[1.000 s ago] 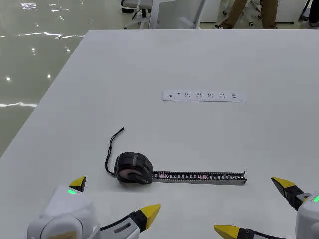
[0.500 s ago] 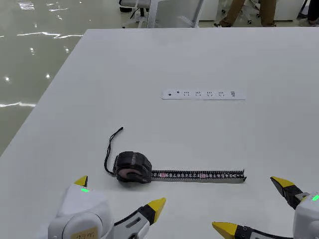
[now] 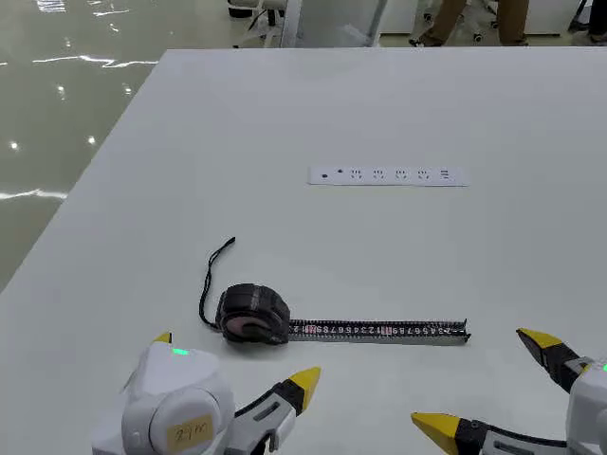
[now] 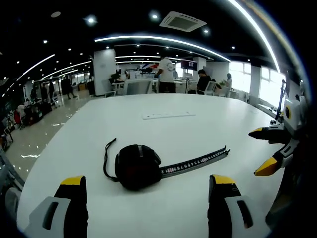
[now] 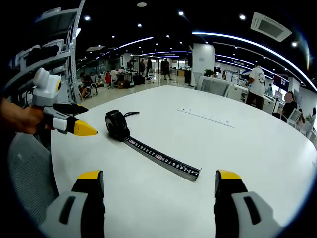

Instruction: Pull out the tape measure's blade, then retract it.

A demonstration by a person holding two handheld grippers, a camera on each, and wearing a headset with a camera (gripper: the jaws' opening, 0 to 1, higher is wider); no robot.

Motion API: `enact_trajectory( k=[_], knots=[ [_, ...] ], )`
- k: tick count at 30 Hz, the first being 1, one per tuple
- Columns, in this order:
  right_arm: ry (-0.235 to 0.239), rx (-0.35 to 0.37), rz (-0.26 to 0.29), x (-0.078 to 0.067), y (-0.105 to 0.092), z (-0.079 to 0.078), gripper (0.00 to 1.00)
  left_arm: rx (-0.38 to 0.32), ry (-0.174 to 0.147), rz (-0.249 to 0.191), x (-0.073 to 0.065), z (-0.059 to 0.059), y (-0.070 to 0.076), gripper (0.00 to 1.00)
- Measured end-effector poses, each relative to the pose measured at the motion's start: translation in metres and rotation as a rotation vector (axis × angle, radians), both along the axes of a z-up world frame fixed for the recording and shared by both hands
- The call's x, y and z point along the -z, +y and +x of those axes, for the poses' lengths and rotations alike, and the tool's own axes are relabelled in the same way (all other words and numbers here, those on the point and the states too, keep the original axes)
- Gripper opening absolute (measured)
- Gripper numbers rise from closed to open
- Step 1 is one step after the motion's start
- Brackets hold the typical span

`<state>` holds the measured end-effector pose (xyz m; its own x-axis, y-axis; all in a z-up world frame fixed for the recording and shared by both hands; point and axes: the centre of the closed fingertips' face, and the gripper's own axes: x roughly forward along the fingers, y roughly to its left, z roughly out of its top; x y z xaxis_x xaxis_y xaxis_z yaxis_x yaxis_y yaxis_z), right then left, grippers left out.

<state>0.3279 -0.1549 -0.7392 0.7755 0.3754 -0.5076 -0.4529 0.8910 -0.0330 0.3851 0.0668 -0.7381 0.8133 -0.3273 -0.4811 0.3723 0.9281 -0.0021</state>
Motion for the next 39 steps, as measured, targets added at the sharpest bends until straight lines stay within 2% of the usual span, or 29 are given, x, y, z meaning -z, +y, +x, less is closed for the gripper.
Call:
enact_trajectory(
  k=[7, 8, 10, 15, 17, 19, 25, 26, 38, 39],
  knots=[
    [-0.016, -0.018, -0.007, -0.001, -0.004, 0.003, 0.92, -0.011, 0.002, 0.004, 0.002, 0.002, 0.001, 1.0],
    [-0.017, -0.07, 0.0, 0.005, -0.008, 0.006, 0.91, -0.02, 0.008, 0.001, 0.007, 0.009, -0.001, 1.0],
    [-0.027, -0.111, -0.014, 0.007, -0.008, 0.006, 0.9, -0.024, 0.012, -0.002, 0.009, 0.011, -0.002, 1.0],
    [-0.037, -0.168, -0.006, 0.009, -0.013, 0.007, 0.84, -0.023, 0.011, 0.004, 0.012, 0.016, -0.008, 1.0],
    [-0.03, -0.199, 0.016, 0.011, -0.013, 0.007, 0.8, -0.027, 0.012, 0.004, 0.012, 0.019, -0.009, 1.0],
    [-0.035, -0.235, -0.009, 0.015, -0.016, 0.008, 0.79, -0.033, 0.011, 0.005, 0.013, 0.021, -0.01, 1.0],
    [-0.029, -0.308, -0.021, 0.023, -0.018, 0.012, 0.73, -0.061, 0.008, 0.009, 0.015, 0.028, -0.008, 1.0],
    [-0.032, -0.34, -0.029, 0.026, -0.018, 0.013, 0.72, -0.064, 0.01, 0.009, 0.016, 0.03, -0.009, 1.0],
    [0.003, -0.472, -0.064, 0.04, -0.025, 0.025, 0.58, -0.098, 0.021, 0.005, 0.022, 0.045, -0.007, 0.99],
    [0.006, -0.487, -0.079, 0.042, -0.026, 0.026, 0.58, -0.101, 0.023, 0.006, 0.022, 0.047, -0.007, 0.99]
  ],
)
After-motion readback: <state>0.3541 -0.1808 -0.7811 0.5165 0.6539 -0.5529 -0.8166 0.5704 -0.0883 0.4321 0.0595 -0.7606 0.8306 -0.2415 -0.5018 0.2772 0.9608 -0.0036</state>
